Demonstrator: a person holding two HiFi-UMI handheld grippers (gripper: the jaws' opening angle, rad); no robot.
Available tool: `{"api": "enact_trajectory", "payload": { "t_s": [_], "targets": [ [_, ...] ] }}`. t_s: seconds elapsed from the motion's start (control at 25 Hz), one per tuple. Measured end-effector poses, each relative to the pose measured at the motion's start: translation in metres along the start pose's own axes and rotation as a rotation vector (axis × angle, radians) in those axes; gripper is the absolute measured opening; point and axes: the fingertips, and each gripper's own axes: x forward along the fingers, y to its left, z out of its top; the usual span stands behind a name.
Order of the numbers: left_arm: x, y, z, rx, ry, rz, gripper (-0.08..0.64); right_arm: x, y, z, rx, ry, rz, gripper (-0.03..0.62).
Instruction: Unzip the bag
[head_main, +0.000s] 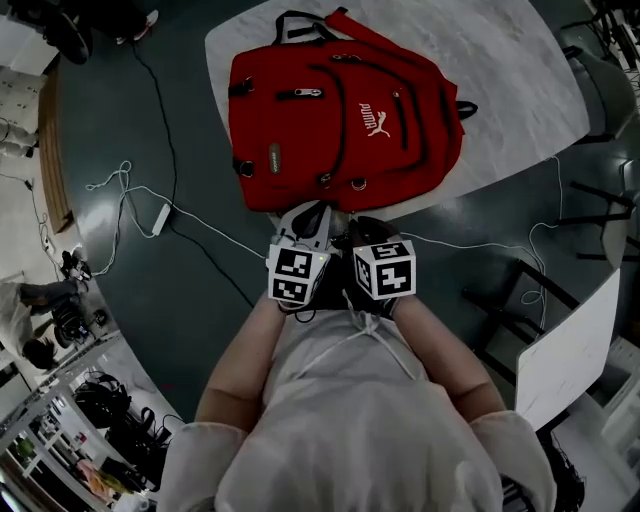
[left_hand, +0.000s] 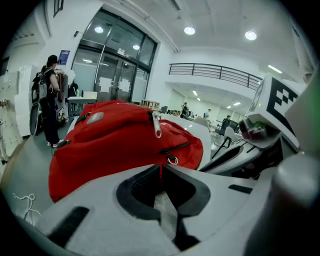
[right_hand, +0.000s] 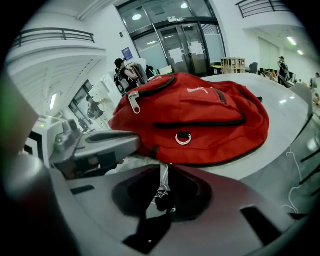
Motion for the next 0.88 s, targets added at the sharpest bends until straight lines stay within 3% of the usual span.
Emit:
{"api": "enact_trajectory", "payload": {
  "t_s": [0.12,0.48,0.68,0.88],
  "targets": [
    [0.010,0.009,-0.014,-0.028,0.043,0.004,0.031,0.013,0.001,-0.002,0.004,0.027,-0.004,0.034],
    [0.022,0.015,-0.016,-0.056,0.049,-0.002,0.031,0.034,-0.004,-0.017,0.041,0.104,-0.071,0.034],
    [0.024,0.012,-0.022,-0.047,0.081,-0.013,0.031,0.036,-0.005,-0.015,-0.040,0.126,-0.127,0.034],
    [0.025,0.011,-0.024,-0.017,0.086,-0.012,0.029,0.038,-0.004,-0.015,-0.107,0.164,-0.100,0.034]
  ]
}}
